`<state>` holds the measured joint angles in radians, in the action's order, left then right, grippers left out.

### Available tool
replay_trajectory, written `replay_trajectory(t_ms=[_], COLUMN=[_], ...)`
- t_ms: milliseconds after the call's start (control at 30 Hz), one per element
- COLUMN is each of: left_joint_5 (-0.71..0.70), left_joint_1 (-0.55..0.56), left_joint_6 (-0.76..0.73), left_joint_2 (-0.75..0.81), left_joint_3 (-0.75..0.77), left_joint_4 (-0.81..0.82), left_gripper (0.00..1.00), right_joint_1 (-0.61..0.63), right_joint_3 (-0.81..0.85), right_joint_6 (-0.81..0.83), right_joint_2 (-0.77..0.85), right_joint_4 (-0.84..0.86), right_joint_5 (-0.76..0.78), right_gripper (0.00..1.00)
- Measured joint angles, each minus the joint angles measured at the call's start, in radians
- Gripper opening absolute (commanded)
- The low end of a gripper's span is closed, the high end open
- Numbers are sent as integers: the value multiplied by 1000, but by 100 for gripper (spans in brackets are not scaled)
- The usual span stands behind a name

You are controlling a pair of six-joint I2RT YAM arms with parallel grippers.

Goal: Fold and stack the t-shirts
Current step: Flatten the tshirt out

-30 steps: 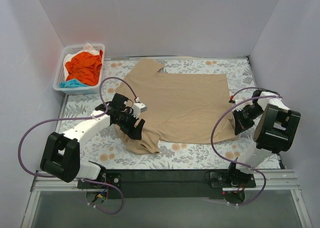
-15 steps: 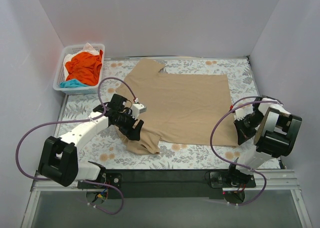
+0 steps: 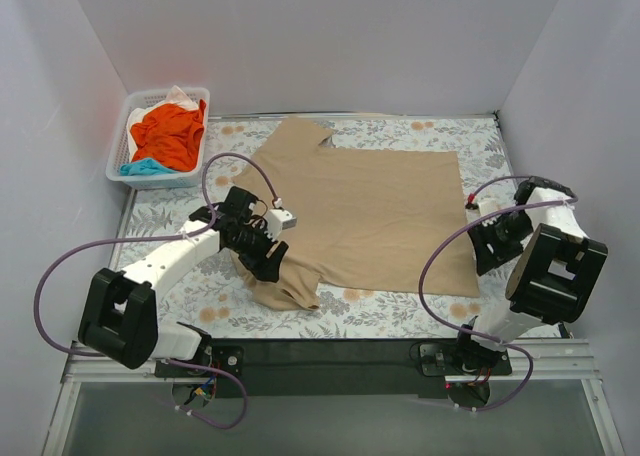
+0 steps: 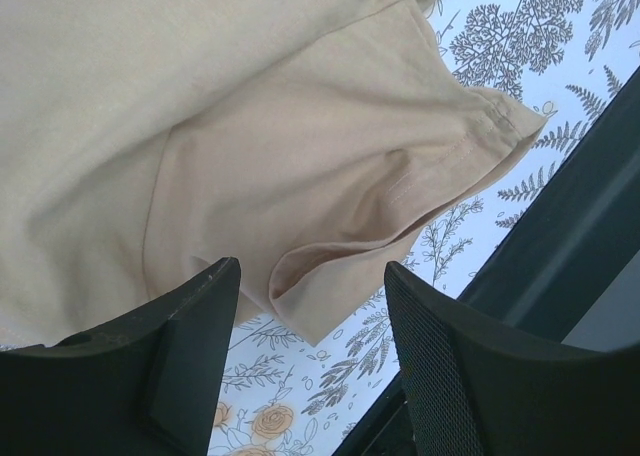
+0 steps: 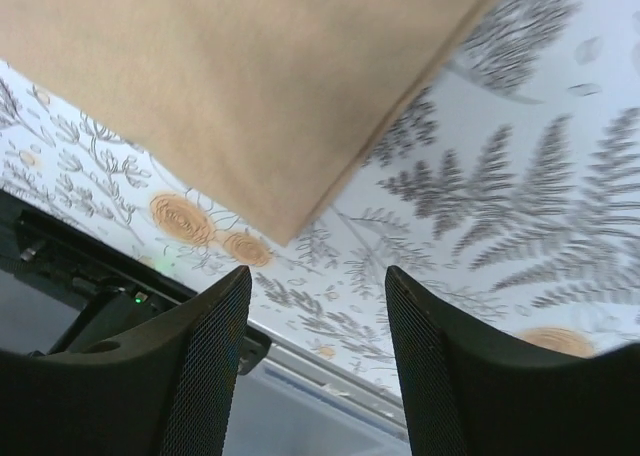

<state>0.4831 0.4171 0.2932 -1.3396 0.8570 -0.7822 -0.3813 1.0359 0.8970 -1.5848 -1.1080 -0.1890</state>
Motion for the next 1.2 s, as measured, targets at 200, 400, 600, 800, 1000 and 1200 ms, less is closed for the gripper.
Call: replay_trajectory(t_ms=[200, 400, 600, 800, 1000, 1200], left_joint_5=[-16, -56, -92, -87, -18, 47], left_joint_1=[64, 169, 243, 313, 455, 550], left_joint_6=[-44, -73, -97, -117, -121, -98], left_joint_2=[-30, -42, -64, -60, -56, -105], left_joint_3=[0, -14, -33, -16, 27, 27], left_joint_4=[-14, -19, -26, -76, -154, -163], left_gripper=[56, 53, 24, 0, 0, 59], right_joint_1=[0, 2, 2, 2, 4, 4], right_joint_3=[158, 194, 195, 199, 217, 229], right_joint_6=[-11, -27, -30, -31, -31, -33], right_joint_2=[-35, -114, -130, -132, -153, -169], right_joint_4=[-13, -23, -30, -41, -45, -45], right_joint_5=[-79, -134, -155, -159, -167, -166], right_gripper=[51, 49, 47, 47, 46, 46])
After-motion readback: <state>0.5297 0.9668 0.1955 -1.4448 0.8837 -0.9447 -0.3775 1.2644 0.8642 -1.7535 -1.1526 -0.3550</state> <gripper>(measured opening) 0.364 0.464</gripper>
